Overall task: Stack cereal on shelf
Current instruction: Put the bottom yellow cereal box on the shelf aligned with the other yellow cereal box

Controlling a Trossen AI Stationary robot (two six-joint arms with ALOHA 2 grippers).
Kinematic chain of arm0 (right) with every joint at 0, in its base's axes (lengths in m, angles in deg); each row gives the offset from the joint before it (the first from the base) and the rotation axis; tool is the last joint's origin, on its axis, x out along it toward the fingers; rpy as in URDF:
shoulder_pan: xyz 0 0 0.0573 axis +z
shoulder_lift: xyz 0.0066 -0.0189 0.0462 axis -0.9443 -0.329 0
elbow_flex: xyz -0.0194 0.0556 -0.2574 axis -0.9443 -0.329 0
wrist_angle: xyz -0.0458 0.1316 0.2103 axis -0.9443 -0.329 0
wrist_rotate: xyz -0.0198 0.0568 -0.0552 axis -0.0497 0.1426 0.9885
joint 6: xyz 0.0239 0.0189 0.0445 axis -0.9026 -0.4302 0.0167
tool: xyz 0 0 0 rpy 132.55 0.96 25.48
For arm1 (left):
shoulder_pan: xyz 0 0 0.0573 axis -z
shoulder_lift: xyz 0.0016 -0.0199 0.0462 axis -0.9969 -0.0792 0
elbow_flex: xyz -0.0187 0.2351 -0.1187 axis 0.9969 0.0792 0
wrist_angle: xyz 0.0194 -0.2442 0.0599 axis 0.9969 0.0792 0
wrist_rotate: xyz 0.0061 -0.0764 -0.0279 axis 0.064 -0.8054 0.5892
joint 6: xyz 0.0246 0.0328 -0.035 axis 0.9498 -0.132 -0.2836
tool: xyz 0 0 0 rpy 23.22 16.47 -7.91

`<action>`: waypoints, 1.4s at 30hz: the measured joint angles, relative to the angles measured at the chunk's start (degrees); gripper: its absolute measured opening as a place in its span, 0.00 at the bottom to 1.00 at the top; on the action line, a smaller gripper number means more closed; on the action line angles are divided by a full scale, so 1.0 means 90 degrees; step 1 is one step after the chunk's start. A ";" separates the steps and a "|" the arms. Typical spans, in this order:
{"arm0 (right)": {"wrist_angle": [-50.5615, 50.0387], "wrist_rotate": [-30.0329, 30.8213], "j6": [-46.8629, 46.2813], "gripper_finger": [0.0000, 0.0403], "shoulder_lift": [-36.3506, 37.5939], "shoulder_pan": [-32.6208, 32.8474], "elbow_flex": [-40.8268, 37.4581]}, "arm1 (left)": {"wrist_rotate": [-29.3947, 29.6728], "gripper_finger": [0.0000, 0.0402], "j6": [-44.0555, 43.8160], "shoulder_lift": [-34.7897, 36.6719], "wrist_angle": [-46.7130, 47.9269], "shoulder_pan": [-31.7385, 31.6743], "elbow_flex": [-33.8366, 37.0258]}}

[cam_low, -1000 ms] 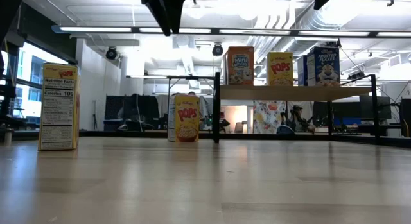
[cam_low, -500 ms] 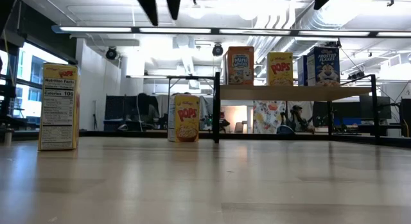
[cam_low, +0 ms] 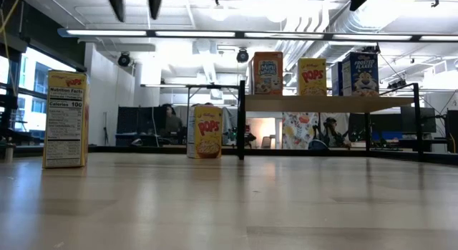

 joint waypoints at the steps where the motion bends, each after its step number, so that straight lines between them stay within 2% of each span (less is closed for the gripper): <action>1: -0.0002 0.0000 0.0002 0.44 -0.0002 0.0000 0.0000 | -0.0036 0.50 -0.0272 0.0030 0.0007 0.0064 0.0089; 12: 0.0000 0.0000 0.0000 0.44 -0.0002 0.0000 0.0000 | -0.0326 0.51 -0.2504 0.0389 0.0001 0.0524 0.1081; 20: 0.0000 -0.0001 0.0000 0.44 -0.0002 0.0000 0.0000 | -0.0326 0.60 -0.3802 0.0548 0.0025 0.0788 0.1753; 28: -0.0001 0.0000 0.0000 0.44 -0.0001 0.0000 0.0000 | -0.0262 0.71 -0.4188 0.0545 0.0018 0.0721 0.2195; 31: 0.0000 -0.0002 0.0002 0.44 -0.0002 0.0000 0.0000 | -0.0051 0.74 -0.4183 0.0542 0.0012 0.0643 0.2340; 34: -0.0001 -0.0002 0.0001 0.44 -0.0002 0.0000 0.0000 | 0.0172 0.75 -0.4173 0.0542 0.0018 0.0536 0.2508; 42: 0.0000 -0.0002 0.0002 0.44 -0.0002 0.0000 0.0000 | 0.0187 0.75 -0.4025 0.0542 0.0010 0.0284 0.2878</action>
